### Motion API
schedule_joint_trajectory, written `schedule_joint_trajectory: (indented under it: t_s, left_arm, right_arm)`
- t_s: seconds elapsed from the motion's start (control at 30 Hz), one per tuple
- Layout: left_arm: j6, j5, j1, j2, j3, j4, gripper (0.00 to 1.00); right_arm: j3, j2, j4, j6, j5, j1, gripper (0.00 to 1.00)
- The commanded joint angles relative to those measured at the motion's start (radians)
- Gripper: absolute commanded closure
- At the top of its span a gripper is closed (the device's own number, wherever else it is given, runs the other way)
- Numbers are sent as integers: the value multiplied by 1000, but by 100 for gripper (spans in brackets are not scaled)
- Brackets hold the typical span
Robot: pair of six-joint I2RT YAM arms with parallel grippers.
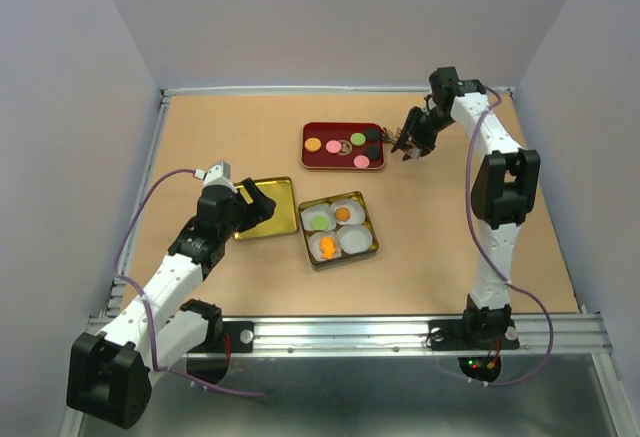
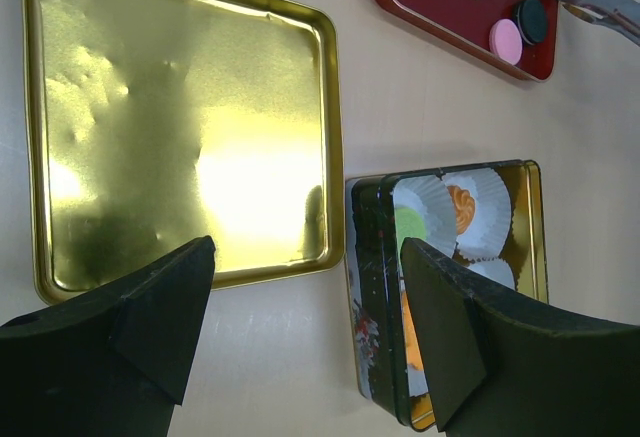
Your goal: Pack the cookies
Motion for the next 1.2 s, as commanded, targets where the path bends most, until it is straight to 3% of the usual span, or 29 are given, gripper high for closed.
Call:
schedule_joint_trajectory:
  t_s: [0.0, 0.37, 0.63, 0.8, 1.17]
  left_arm:
    - [7, 6, 3, -14, -14, 36, 14]
    - [7, 5, 3, -7, -15, 33, 14]
    - [7, 6, 3, -1, -14, 35, 14]
    - [7, 8, 3, -1, -14, 35, 14]
    - [7, 9, 3, -1, -12, 35, 14]
  right_arm:
    - [-14, -8, 36, -12, 20, 2, 54]
    - [-25, 15, 59, -17, -6, 2, 55]
    - [-13, 13, 63, -22, -20, 2, 70]
    - [-2, 3, 63, -20, -27, 2, 74]
    - [70, -28, 46, -2, -49, 2, 74]
